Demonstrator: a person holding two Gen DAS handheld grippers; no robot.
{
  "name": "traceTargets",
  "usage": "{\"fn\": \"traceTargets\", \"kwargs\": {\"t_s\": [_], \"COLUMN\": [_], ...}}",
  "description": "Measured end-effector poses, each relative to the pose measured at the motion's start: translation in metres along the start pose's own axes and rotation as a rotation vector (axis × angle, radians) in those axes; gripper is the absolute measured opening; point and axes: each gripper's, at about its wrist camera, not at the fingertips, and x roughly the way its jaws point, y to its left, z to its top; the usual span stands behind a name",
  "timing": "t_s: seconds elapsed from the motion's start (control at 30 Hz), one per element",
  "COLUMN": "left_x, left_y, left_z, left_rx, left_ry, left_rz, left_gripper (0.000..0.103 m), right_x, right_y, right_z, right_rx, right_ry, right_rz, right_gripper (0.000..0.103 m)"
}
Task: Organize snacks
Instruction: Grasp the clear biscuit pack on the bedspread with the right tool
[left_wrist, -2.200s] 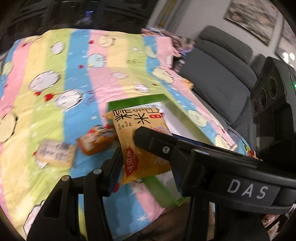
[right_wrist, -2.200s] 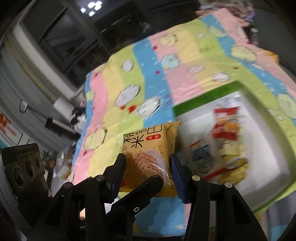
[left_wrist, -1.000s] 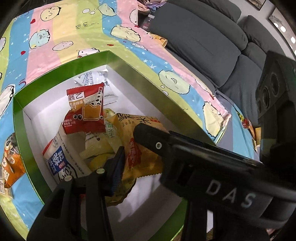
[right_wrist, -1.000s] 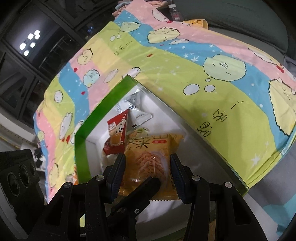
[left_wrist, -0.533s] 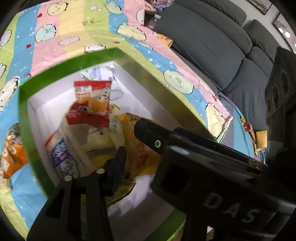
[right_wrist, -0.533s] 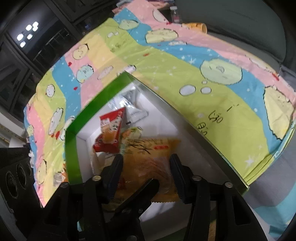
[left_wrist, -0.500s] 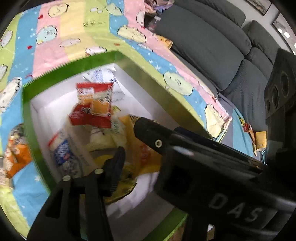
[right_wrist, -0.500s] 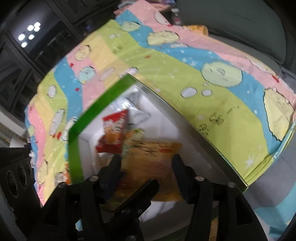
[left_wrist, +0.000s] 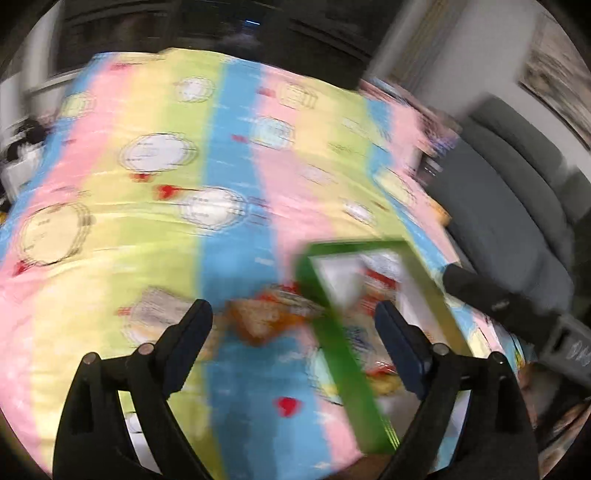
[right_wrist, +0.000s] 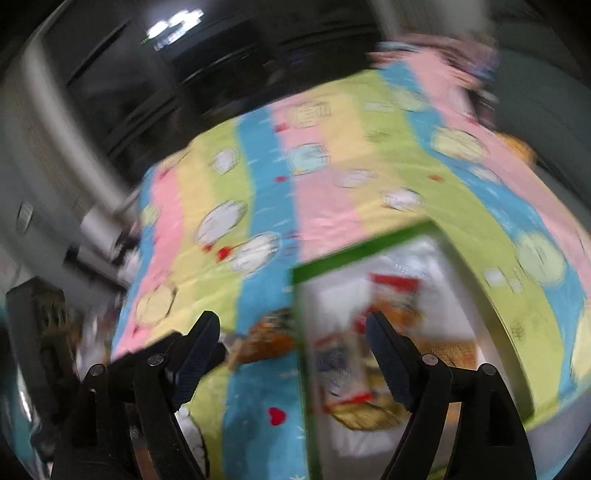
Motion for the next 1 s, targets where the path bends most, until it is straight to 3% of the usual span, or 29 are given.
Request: {"fn": "traceTargets", "kwargs": {"t_s": [0.13, 0.3, 0.4, 0.5, 0.63, 0.73, 0.83, 1.0], "left_x": [-0.011, 0.004, 0.017, 0.036, 0.058, 0.069, 0.079, 0.083], "left_y": [0.060, 0.099, 0.113, 0.127, 0.133, 0.129, 0.125, 0.126], "left_z": [0.002, -0.006, -0.014, -0.022, -0.031, -0.039, -0.042, -0.042], "left_rx": [-0.218, -0.347, -0.379, -0.428, -0.466, -0.462, -0.436, -0.412], "left_ry": [-0.033, 0.001, 0.045, 0.098, 0.165, 0.201, 0.231, 0.226], "left_rz": [0.034, 0.102, 0.127, 0.106, 0.080, 0.069, 0.083, 0.111], "left_gripper": [0.090, 0.090, 0.088, 0.087, 0.074, 0.067, 0.063, 0.054], "right_x": [0.019, 0.078, 0.134, 0.173, 0.219, 0.240, 0.253, 0.257], "right_y": [0.047, 0.094, 0.111, 0.117, 0.117, 0.111, 0.110, 0.109], "right_z": [0.028, 0.034, 0.023, 0.008, -0.008, -0.018, -0.027, -0.037], "right_rx": [-0.145, -0.256, -0.266, -0.298, -0.310, -0.279, -0.276, -0.284], "right_ry": [0.044, 0.221, 0.379, 0.463, 0.572, 0.633, 0.673, 0.694], "right_rz": [0.064, 0.195, 0.207, 0.175, 0.144, 0.185, 0.170, 0.172], "right_gripper": [0.082, 0.083, 0.083, 0.083, 0.082, 0.077, 0.073, 0.073]}}
